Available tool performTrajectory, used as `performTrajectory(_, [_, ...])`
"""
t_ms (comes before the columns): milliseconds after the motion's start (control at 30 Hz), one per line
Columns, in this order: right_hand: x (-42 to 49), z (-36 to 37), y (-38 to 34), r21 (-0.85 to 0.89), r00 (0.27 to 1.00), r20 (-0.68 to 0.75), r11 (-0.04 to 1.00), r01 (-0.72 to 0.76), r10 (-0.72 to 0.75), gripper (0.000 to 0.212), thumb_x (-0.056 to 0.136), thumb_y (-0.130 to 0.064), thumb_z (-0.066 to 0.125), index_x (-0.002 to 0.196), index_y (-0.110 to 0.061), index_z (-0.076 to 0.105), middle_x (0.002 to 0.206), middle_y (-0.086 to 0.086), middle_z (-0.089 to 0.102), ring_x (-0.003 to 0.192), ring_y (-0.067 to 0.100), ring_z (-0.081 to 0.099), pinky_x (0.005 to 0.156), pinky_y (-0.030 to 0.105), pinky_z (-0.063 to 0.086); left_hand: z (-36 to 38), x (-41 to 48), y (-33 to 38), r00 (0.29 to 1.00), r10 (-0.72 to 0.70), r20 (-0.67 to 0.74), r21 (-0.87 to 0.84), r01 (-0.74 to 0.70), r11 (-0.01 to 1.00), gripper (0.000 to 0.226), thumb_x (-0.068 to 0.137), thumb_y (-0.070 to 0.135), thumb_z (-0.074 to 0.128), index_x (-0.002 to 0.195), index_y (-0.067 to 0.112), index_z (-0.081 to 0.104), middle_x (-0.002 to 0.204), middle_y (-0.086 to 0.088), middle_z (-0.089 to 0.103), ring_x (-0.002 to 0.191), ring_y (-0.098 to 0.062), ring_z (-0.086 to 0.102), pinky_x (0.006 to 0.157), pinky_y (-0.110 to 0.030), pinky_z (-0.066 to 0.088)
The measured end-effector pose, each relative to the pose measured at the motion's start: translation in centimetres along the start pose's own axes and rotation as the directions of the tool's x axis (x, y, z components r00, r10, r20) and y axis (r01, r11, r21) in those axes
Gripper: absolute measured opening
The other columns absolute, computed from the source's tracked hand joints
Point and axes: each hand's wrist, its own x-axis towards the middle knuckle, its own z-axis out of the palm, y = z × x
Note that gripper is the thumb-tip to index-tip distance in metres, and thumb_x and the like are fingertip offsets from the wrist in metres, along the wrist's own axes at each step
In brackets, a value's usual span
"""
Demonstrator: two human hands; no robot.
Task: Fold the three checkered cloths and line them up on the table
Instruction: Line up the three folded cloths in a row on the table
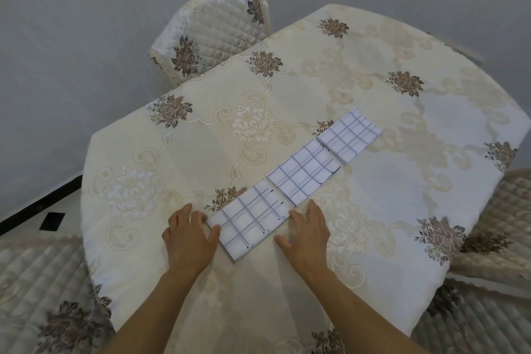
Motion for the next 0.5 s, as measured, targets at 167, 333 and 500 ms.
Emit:
performTrajectory(167, [-0.2,-0.1,0.1,0.018,1.0,0.009,1.0,-0.003,0.003,0.063,0.078,-0.052,0.067,0.133,-0.029,0.046,0.159,0.01,0.01,0.146,0.029,0.008,0.114,0.048,0.021,0.1,-0.3,0.1,1.0,0.008,-0.005,0.002,-0.008,1.0,0.034,0.086,0.044,0.063,0.11,0.02,0.062,0.15,-0.006,0.038,0.138,-0.027,0.027,0.105,-0.05,0.028])
performTrajectory(333, [0.1,-0.9,0.8,0.065,0.999,-0.045,0.998,-0.012,0.015,0.061,0.08,-0.05,0.066,0.132,-0.025,0.049,0.16,0.012,0.012,0.147,0.029,0.008,0.113,0.049,0.02,0.0,1.0,0.9,1.0,0.024,-0.013,0.0,-0.024,1.0,0.034,0.086,0.043,0.063,0.111,0.02,0.062,0.15,-0.007,0.039,0.138,-0.028,0.027,0.106,-0.05,0.027])
performTrajectory(500, [1.5,-2.0,2.5,0.095,0.991,-0.094,0.992,-0.087,0.096,0.059,0.082,-0.05,0.067,0.132,-0.022,0.052,0.159,0.014,0.017,0.147,0.029,0.01,0.113,0.047,0.02,-0.2,4.2,4.3,0.991,0.13,-0.036,0.01,-0.13,0.992,0.031,0.088,0.043,0.063,0.108,0.019,0.064,0.146,-0.007,0.043,0.135,-0.029,0.031,0.102,-0.052,0.032])
